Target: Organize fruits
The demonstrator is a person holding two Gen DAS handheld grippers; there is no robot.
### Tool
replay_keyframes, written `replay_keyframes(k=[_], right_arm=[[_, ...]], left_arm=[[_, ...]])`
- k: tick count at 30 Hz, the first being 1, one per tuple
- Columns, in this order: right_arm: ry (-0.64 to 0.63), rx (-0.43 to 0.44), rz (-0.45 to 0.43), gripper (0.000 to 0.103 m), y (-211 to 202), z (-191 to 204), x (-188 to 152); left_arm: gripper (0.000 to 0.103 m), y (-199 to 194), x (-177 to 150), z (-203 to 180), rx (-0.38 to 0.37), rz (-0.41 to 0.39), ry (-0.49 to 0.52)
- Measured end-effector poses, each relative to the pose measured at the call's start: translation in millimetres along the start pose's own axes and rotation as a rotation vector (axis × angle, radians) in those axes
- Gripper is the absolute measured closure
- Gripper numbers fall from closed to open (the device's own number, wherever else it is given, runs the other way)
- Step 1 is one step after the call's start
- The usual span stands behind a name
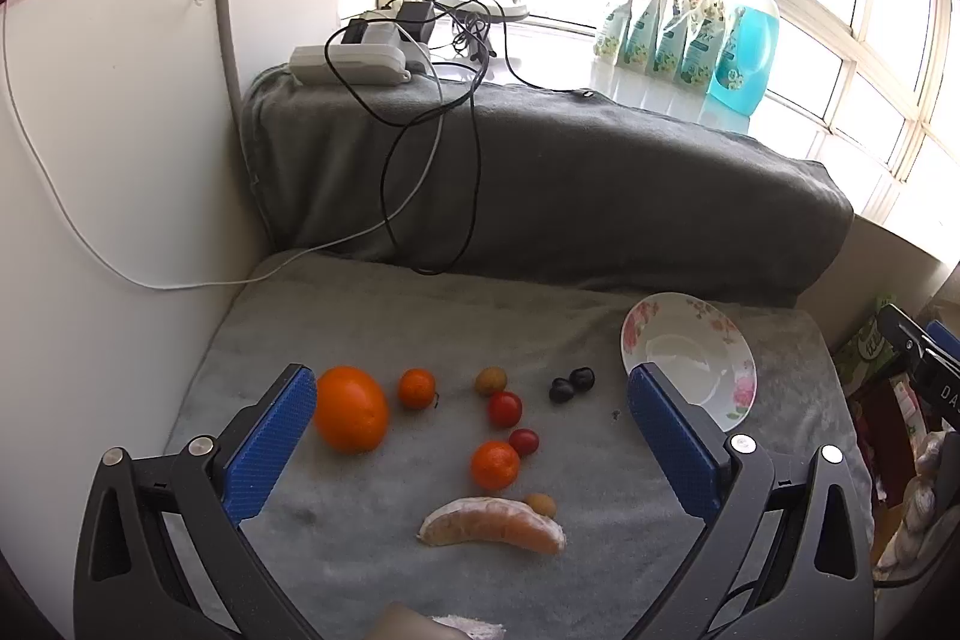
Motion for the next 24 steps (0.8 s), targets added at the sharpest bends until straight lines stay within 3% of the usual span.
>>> replay_keyframes(k=[24], right_arm=[[-0.002, 0.004, 0.002, 0.000, -1.5, 1.6, 0.2]], left_arm=[[0.001, -1.6, -0.9, -1.7, -0.003, -0.002, -0.003]])
Point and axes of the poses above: each gripper's, at about its wrist camera, not at the fingertips, and y roughly the way its jaws point, z to its left, x to its top, the point moved 3 cm from there along y, roughly the way its jaws point, and after that the axes turned 5 degrees about z, right-handed, at the moved point
